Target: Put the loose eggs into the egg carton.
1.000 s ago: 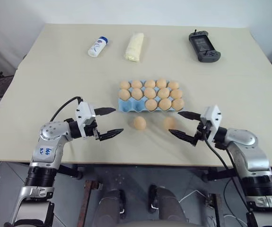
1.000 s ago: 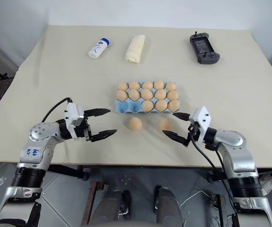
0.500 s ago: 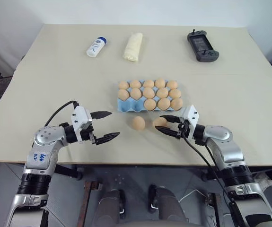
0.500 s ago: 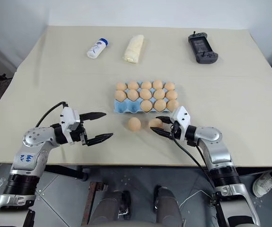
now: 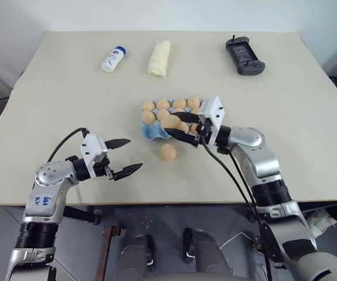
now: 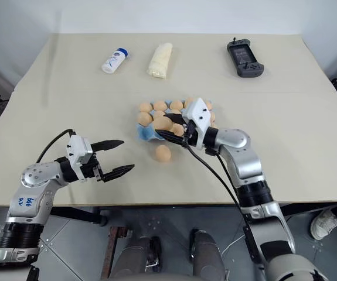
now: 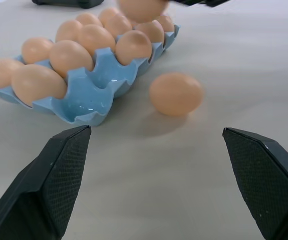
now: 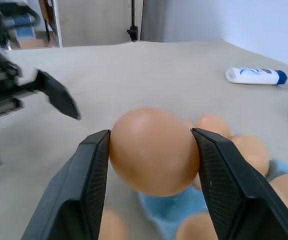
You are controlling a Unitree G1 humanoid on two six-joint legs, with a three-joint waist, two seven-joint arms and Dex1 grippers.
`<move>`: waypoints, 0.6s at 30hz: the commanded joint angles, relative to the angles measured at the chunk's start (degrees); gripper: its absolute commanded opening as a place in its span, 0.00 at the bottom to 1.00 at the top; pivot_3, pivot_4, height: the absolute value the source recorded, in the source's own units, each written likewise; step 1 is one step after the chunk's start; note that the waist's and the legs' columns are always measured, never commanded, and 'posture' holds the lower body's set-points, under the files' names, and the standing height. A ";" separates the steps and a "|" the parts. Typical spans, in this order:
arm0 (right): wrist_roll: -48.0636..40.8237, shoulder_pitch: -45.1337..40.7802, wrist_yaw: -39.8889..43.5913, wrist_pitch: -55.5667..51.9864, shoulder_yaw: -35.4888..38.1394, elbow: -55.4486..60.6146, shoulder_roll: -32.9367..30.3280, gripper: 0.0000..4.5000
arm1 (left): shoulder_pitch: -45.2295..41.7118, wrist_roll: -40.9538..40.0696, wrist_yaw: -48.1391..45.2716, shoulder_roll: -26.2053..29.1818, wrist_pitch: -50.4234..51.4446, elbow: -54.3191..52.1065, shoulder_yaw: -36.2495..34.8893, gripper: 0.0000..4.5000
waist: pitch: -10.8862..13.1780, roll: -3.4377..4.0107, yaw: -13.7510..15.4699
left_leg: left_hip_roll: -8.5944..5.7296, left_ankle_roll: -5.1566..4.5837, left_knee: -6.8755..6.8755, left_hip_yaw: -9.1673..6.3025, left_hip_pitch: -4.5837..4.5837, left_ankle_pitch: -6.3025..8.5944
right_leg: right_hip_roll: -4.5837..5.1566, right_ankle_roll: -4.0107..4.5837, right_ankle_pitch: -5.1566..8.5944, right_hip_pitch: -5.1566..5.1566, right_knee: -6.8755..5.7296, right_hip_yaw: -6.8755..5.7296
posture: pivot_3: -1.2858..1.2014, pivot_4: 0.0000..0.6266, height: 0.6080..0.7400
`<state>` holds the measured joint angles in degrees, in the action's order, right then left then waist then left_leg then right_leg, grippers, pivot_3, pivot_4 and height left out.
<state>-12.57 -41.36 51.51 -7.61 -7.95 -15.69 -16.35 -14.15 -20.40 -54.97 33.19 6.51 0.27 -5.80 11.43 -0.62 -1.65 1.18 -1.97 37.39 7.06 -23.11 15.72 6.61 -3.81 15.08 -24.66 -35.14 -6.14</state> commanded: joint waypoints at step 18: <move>-5.80 8.07 11.22 3.24 4.34 8.20 -10.71 1.00 | 1.59 -1.58 -0.20 2.03 2.78 -1.97 -1.95 1.00 | 0.01 0.01 0.18 | 0.01 -0.05 -0.09 -0.01 -0.07 0.06 | 0.02 -0.02 -0.01 0.05 0.08 -0.09 | 0.52 0.24 1.00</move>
<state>-16.21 -34.00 61.21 -3.74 -4.82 -10.83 -26.05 -12.33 -21.24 -54.79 34.53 9.91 -1.28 -6.76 11.44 -0.61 -1.47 1.18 -2.02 37.31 7.05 -23.18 15.78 6.62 -3.83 15.07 -24.62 -35.02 -6.23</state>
